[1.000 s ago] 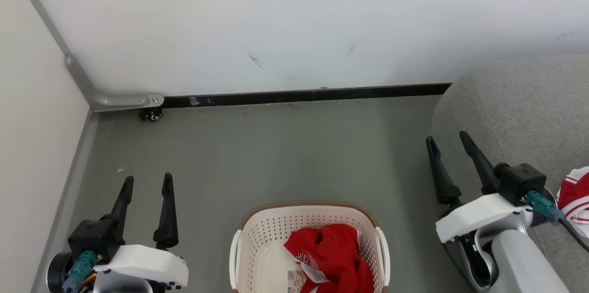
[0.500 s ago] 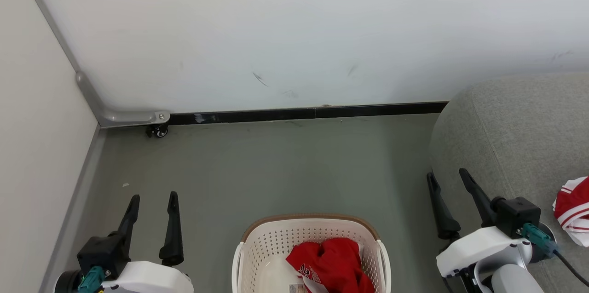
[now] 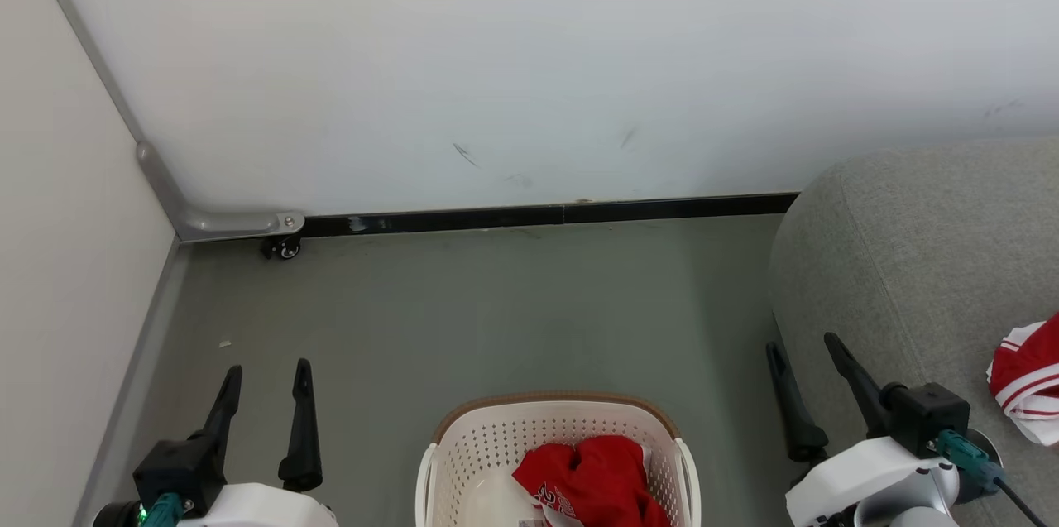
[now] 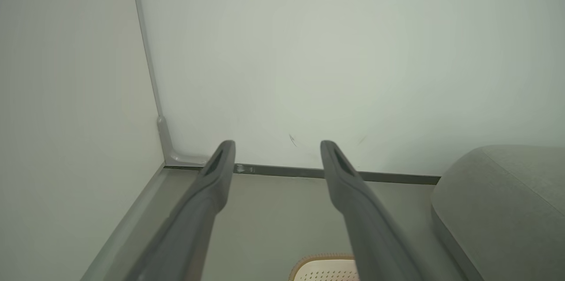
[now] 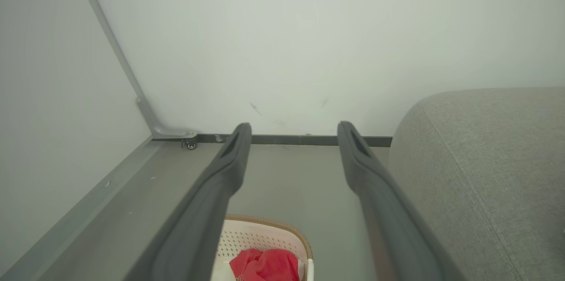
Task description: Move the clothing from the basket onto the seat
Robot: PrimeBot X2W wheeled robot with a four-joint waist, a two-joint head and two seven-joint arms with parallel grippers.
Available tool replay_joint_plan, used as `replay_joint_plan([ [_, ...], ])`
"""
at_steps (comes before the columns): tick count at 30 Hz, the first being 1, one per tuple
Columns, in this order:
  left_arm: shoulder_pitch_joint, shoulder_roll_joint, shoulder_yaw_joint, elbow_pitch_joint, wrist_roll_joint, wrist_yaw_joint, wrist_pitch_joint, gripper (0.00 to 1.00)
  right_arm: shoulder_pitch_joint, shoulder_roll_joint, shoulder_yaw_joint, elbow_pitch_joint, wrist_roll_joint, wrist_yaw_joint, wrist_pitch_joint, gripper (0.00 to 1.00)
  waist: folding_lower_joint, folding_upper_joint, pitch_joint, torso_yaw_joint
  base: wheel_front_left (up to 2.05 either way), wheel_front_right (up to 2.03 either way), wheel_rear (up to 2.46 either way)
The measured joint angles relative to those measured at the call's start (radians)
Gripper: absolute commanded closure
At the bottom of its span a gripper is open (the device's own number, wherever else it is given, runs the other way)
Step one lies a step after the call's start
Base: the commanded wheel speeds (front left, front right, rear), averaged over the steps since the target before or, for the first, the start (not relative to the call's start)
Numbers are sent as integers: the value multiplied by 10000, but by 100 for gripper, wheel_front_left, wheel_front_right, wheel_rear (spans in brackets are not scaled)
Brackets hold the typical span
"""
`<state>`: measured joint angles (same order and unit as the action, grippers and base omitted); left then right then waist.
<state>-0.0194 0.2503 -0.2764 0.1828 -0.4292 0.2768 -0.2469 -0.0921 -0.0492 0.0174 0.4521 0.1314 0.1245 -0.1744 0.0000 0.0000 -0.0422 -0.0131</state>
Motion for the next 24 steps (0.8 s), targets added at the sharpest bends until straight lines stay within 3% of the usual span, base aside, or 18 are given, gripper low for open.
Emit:
replay_joint_plan([
  [24, 41, 33, -6, -56, 681, -217, 0, 0, 713, 8, 318, -915, 382, 0, 382, 0, 0, 0, -29, 17, 0, 0, 0],
])
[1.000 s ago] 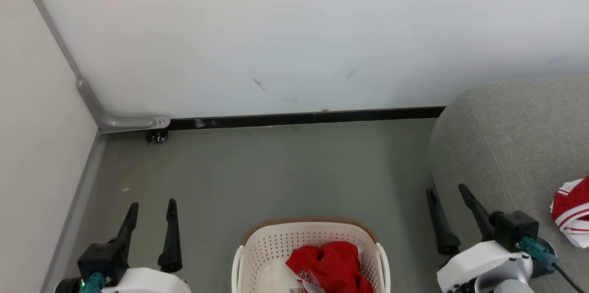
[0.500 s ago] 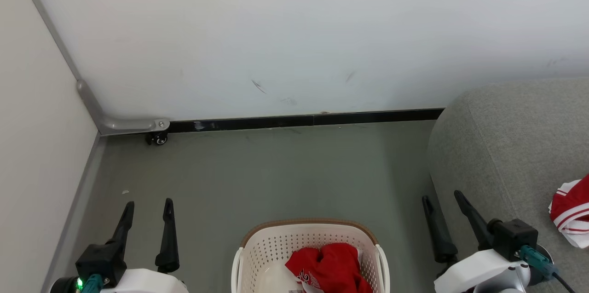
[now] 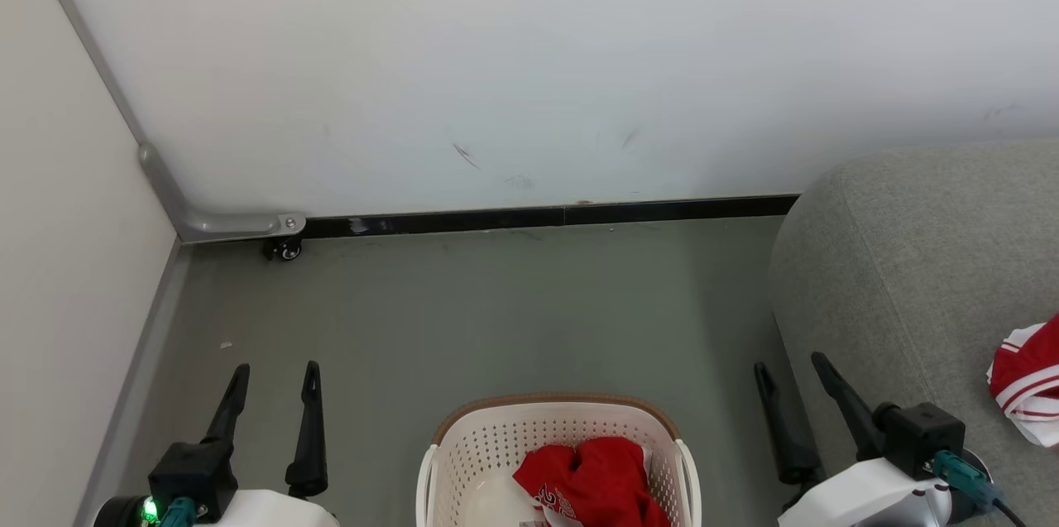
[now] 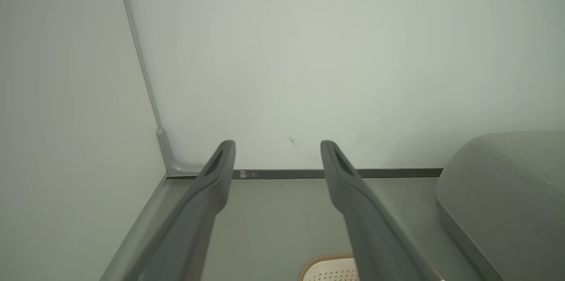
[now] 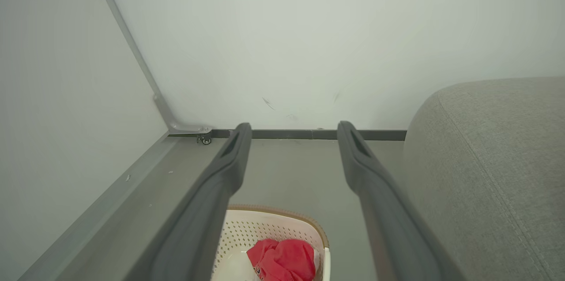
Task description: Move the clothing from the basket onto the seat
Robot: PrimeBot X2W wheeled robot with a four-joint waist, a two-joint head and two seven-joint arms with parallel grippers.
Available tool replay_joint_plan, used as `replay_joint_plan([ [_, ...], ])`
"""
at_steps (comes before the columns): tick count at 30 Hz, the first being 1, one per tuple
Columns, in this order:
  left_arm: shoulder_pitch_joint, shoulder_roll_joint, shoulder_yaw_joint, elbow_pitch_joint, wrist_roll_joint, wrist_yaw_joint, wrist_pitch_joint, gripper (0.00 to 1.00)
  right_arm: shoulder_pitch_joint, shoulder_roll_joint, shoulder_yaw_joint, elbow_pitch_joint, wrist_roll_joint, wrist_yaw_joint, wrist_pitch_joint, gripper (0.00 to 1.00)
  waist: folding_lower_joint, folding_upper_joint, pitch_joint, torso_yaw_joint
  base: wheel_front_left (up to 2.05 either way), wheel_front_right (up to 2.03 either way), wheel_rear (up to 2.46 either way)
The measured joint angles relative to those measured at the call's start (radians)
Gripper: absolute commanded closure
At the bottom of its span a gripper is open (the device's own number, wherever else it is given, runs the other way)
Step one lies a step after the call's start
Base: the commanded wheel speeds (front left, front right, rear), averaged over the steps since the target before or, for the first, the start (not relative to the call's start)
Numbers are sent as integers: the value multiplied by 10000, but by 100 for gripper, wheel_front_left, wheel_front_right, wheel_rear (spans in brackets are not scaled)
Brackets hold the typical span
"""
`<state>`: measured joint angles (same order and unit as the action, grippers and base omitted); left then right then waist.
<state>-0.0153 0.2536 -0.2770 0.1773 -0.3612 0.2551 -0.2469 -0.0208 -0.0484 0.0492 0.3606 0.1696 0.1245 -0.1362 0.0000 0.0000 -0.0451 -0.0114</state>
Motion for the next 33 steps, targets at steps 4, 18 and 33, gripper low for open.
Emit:
replay_joint_plan([
  [4, 81, 13, -40, 61, 144, -10, 0, 0, 4, 0, -6, -63, 4, 0, 113, 0, 0, 0, 8, 6, 0, 0, 0],
  [18, 96, 10, -82, 270, 309, -90, 0, 0, 184, 4, -155, -382, 4, 0, 500, 0, 0, 0, 50, 80, 0, 0, 0],
  [33, 92, 21, -81, 418, 326, -190, 0, 0, 221, 6, -148, -734, 4, 0, 708, 0, 0, 0, 227, 111, 0, 0, 0],
])
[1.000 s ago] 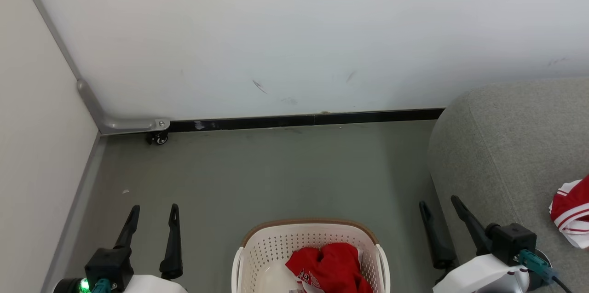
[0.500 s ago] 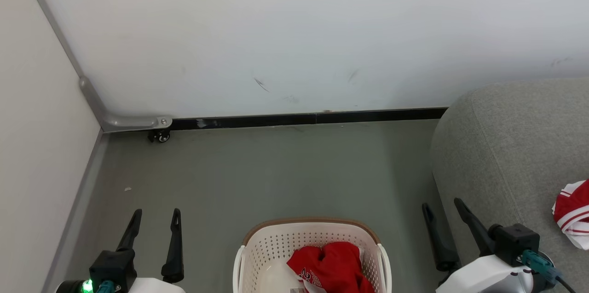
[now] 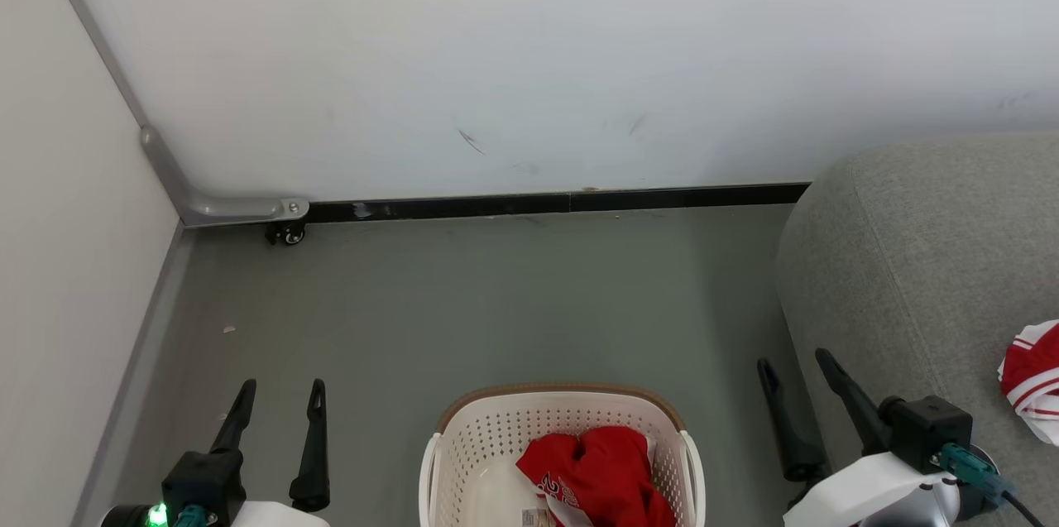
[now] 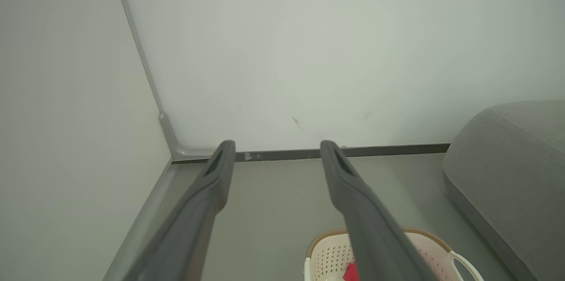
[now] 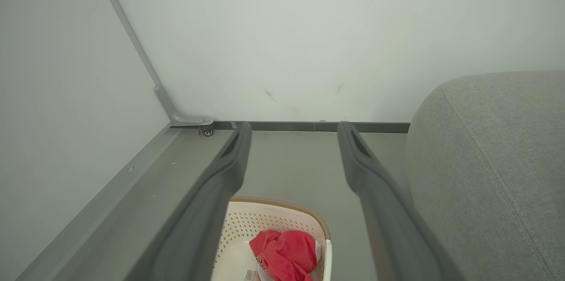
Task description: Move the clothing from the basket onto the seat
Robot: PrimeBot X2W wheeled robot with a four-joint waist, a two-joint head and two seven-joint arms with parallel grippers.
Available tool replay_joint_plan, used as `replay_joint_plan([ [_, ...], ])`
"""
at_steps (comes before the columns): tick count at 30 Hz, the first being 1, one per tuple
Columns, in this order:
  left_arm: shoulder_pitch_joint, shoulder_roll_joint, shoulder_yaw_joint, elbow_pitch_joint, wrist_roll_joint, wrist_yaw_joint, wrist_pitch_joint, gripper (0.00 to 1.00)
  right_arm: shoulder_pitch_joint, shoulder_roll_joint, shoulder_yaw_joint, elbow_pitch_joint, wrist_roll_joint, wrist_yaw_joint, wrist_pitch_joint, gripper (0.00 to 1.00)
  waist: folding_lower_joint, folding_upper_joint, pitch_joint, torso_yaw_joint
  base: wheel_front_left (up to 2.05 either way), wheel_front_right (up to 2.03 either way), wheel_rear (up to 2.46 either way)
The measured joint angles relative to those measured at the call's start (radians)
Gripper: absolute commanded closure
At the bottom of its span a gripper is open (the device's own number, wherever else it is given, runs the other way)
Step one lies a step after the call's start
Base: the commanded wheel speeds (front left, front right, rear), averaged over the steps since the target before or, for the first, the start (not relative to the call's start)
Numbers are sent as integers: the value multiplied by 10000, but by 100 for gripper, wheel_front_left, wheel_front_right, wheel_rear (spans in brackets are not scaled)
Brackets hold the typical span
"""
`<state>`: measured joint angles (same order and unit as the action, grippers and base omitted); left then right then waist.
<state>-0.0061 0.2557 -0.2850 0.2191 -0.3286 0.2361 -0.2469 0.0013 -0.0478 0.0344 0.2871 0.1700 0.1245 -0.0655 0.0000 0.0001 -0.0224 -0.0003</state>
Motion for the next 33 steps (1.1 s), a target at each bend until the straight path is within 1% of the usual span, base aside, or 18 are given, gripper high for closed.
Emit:
replay_joint_plan([
  [6, -176, 136, -90, 113, 111, -221, 0, 0, 31, 4, -67, -268, -17, 0, 38, 0, 0, 0, 132, -21, 0, 0, 0],
  [11, -479, 178, -502, 176, 276, -525, 0, 0, 32, 25, -433, -533, -221, 0, 36, 0, 0, 0, 286, -69, 0, 0, 0],
  [15, -769, 84, -911, 253, 460, -744, 2, 0, 32, 44, -882, -729, -562, 0, 36, 0, 0, 0, 441, -133, 0, 0, 0],
  [20, -1264, -84, -1300, 430, 602, -1095, 8, 0, 31, 50, -1319, -1049, -646, 0, 36, 0, 0, 0, 686, -233, 0, 0, 0],
  [26, -1783, -194, -1687, 633, 825, -1402, 42, 0, 24, 54, -1444, -1335, -631, 0, 35, 0, 0, 0, 1048, -377, 0, 0, 0],
  [33, -2382, -295, -1969, 882, 1009, -1638, 109, 0, -19, 59, -1511, -1634, -527, 0, 23, 0, 0, 0, 1559, -584, 0, 0, 0],
])
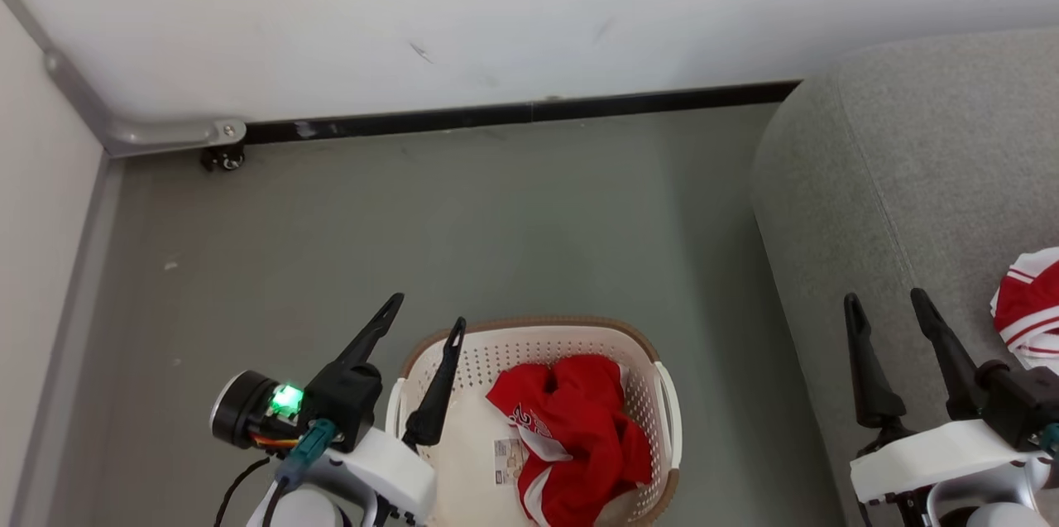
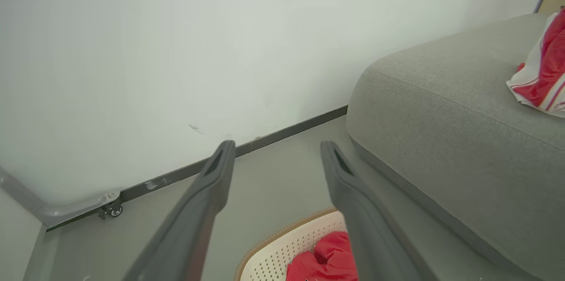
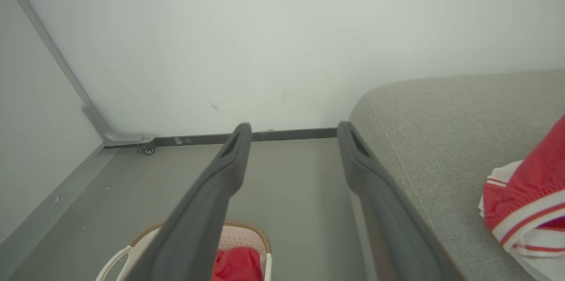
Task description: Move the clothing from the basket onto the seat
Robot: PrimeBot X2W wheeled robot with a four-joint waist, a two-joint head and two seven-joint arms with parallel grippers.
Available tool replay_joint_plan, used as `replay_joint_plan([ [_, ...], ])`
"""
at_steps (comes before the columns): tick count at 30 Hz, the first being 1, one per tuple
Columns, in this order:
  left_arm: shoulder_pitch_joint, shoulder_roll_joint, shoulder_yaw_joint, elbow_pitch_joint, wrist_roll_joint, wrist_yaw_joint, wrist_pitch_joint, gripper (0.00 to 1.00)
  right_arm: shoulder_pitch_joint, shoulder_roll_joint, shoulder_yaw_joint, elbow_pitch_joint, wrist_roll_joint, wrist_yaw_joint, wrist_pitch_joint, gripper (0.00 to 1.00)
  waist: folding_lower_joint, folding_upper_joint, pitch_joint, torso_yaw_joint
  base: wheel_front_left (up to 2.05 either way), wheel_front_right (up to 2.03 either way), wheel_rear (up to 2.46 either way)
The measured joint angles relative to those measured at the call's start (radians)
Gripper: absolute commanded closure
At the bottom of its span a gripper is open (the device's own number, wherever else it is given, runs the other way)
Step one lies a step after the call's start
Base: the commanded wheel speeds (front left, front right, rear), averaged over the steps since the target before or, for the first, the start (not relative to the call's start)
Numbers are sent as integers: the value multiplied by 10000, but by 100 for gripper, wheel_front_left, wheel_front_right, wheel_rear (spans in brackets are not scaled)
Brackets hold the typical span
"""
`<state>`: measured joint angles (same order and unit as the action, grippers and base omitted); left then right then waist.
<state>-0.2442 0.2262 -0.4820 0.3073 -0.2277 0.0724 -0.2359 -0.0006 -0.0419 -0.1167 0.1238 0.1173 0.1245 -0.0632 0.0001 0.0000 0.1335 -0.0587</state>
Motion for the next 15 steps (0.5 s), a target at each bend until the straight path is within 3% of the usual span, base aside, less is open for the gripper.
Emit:
replay_joint_plan([
  [15, -1191, -115, -556, 1024, 489, -476, 163, 0, -635, 8, -376, -433, 196, 0, -249, 0, 0, 0, 1402, -680, 0, 0, 0],
])
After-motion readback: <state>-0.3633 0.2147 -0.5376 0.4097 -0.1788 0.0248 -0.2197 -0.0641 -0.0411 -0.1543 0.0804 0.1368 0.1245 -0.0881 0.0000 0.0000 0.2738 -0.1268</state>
